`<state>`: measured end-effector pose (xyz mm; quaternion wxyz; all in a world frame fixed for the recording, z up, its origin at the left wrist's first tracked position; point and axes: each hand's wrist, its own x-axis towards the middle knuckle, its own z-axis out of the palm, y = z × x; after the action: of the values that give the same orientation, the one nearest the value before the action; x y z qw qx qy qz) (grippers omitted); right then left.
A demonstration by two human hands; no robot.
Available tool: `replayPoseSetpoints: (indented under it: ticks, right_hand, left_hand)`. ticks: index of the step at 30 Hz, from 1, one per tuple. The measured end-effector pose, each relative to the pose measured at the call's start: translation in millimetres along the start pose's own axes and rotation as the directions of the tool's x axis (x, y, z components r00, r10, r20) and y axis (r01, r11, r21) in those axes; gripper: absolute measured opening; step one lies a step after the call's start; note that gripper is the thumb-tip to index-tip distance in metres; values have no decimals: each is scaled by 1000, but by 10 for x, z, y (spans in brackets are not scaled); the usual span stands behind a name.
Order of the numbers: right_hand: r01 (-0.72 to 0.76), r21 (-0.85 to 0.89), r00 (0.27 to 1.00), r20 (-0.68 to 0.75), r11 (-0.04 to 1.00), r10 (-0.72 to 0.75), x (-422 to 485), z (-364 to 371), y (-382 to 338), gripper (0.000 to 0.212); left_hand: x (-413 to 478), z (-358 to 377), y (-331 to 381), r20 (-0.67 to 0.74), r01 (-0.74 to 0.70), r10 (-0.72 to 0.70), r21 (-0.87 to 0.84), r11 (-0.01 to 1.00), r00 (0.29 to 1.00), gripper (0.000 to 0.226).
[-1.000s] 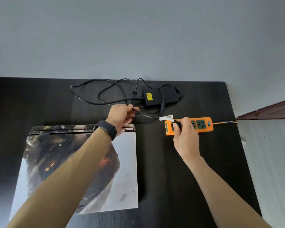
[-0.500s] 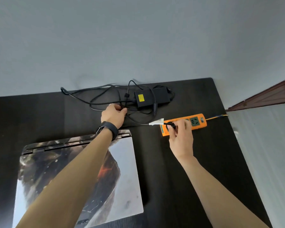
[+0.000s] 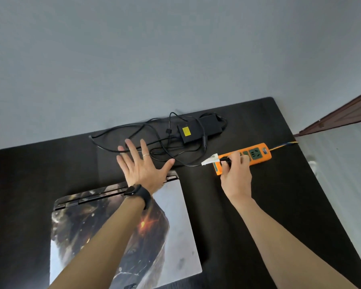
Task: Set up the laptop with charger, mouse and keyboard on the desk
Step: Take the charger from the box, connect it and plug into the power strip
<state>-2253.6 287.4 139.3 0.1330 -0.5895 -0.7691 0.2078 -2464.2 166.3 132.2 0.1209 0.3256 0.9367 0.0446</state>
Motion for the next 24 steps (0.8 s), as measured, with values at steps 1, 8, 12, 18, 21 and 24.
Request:
replayPoseSetpoints:
  ticks: [1, 8, 12, 18, 21, 24]
  right_hand:
    - [-7, 2, 1000, -8, 1000, 7, -7, 12, -6, 15]
    - [-31, 0, 999, -39, 1000, 31, -28, 66, -22, 15]
    - [0, -22, 999, -48, 1000, -2, -21, 86, 60, 14]
    - [-1, -81, 1000, -29, 997, -1, -1, 8, 39, 17]
    - [-86, -42, 994, 56, 995, 88, -101, -54, -2, 32]
    - [-169, 30, 974, 159, 985, 162, -535, -34, 5, 57]
  left_hand:
    - [59, 23, 14, 104, 42, -41, -15, 999, 994, 121]
    - [409, 80, 51, 271, 104, -82, -70, 992, 959, 137]
    - [513, 54, 14, 318, 85, -61, -63, 994, 946, 134]
    - [222, -331, -342, 212, -48, 65, -83, 995, 975, 87]
    - [-216, -569, -636, 96, -4, 22, -182, 983, 995, 66]
    - [-726, -647, -1049, -6, 53, -58, -305, 951, 998, 55]
